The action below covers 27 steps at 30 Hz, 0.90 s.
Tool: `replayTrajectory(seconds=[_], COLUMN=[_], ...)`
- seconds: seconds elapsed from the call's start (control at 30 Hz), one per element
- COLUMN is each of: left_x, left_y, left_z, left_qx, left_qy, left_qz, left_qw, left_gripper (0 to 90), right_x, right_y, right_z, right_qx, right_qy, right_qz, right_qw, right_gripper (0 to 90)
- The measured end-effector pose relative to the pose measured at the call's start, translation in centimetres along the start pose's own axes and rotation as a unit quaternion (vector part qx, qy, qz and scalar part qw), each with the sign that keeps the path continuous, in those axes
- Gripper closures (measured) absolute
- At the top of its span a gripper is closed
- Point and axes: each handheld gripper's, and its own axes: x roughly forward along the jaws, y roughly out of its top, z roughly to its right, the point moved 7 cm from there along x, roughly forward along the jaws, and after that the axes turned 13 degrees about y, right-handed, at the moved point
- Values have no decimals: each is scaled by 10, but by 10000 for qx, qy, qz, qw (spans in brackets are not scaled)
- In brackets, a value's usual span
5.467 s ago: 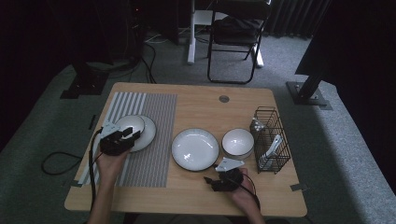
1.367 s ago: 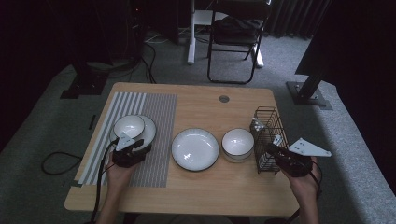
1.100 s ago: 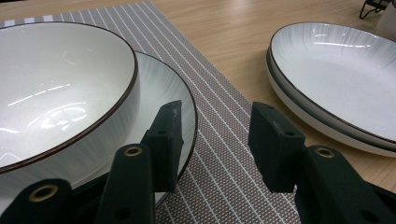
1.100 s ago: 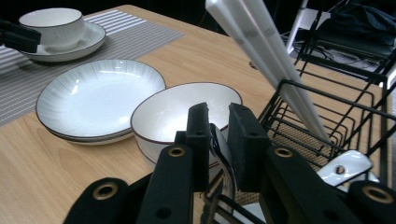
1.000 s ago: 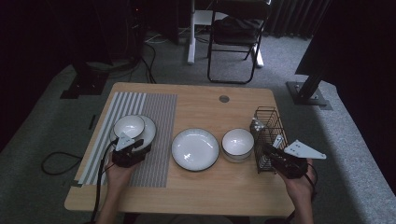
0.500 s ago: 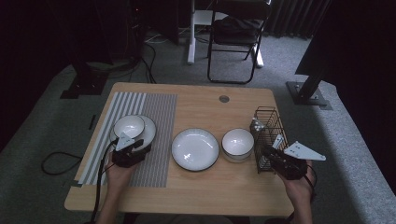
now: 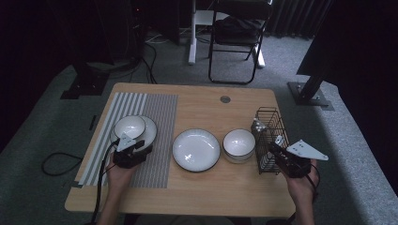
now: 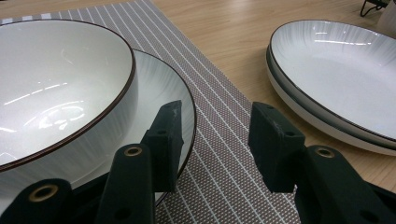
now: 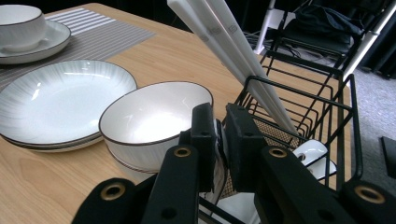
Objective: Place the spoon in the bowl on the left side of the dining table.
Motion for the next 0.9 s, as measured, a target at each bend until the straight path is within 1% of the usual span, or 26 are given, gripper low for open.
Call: replayTrajectory(seconds=[0.2,0.33,0.4,0.47,0.5,0.57,0.9], left_x=[-1,0,0,-1,-1,-1,-1], left_y=[0,0,0,0,0,0,1], left_z=[-1,-1,-1,-1,-1,-1,-2], left_qx=[-1,-1,4,2,0,-10,-16], left_qy=[9,6,1,2,10,7,15], left_qz=[12,9,9,12,13,16,24], left_qw=[10000,10000,10000,10000,10000,10000,10000], left_gripper=[560,560,560,560,560,560,560], right_x=[3,4,5,9,9,8,8], right_y=[0,0,-2,-7,-7,-8,-6], right_z=[3,3,3,3,2,3,1], right_qx=[111,116,105,71,91,69,-13], right_qy=[-81,-102,-139,-200,-144,-199,-270], right_qz=[-53,-104,-199,-395,-342,-342,-346], right_qw=[9999,9998,9997,9990,9993,9992,9990], right_gripper=[822,819,825,837,837,842,846])
